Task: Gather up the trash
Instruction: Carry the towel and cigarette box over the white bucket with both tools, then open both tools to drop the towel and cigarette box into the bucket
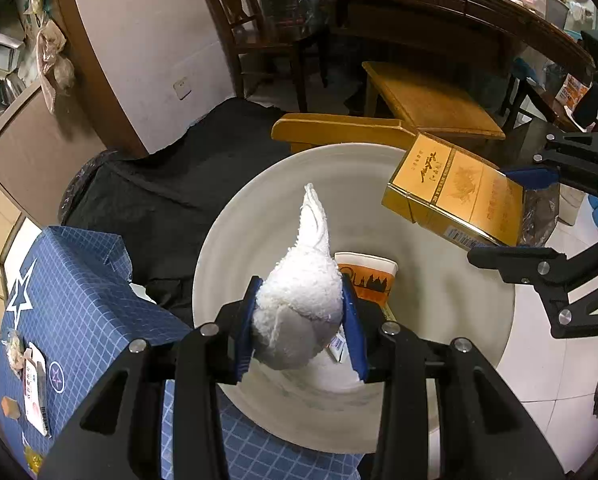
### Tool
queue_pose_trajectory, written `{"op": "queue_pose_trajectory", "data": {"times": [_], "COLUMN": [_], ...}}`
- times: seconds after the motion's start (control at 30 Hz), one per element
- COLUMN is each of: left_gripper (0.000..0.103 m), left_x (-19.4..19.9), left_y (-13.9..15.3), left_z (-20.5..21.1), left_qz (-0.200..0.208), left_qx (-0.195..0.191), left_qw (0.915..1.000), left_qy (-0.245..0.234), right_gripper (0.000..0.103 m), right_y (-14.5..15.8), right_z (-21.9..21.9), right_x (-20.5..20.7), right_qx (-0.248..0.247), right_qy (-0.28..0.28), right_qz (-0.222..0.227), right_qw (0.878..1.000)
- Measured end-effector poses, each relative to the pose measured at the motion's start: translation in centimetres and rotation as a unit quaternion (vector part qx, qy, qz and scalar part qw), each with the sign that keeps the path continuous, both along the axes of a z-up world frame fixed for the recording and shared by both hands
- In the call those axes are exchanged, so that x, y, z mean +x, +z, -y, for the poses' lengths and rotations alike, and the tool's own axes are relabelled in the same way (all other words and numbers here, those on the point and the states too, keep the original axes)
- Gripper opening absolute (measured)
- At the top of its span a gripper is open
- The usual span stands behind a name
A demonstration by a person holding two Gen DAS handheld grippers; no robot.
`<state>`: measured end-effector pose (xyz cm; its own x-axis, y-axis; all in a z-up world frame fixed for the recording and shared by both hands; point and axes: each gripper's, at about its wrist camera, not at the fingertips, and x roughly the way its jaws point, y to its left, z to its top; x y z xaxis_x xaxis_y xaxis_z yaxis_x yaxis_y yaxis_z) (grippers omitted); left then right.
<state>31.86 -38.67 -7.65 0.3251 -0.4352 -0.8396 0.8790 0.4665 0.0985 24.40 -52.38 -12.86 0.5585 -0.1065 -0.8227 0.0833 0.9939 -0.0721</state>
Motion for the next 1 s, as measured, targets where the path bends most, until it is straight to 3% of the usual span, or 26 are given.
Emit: {"op": "queue_pose_trajectory", "data": {"times": [0.73,0.8,0.87,1.0], "left_gripper": [0.039,0.044,0.048,0.048], "left_x": [0.5,0.68,0.93,0.83], "left_y": [-0.31,-0.24,-0.13,0.04], "left_z": [0.29,0.29,0.2,0.08], "left_qz": [0.005,0.003,-0.001,0.003], "left_qx": [0.003,0.001,-0.002,-0.004], "left_qw": [1.0,0.9999,0.9998,0.9998], "left_qy": [0.008,0.017,0.022,0.021], "right_gripper": [0.058,0.059,0.069,0.069], "right_y": [-0.25,-0.43,-0.48,-0.5], "right_z": [0.05,0.11,0.09,0.06], "right_x": [0.79,0.89,0.88,0.83], "right_qx": [-0.005,-0.009,-0.015,-0.015], "right_qy": [0.005,0.005,0.005,0.009], "right_qz": [-0.011,-0.013,-0.011,-0.01], "right_qw": [1.0,1.0,1.0,1.0]}}
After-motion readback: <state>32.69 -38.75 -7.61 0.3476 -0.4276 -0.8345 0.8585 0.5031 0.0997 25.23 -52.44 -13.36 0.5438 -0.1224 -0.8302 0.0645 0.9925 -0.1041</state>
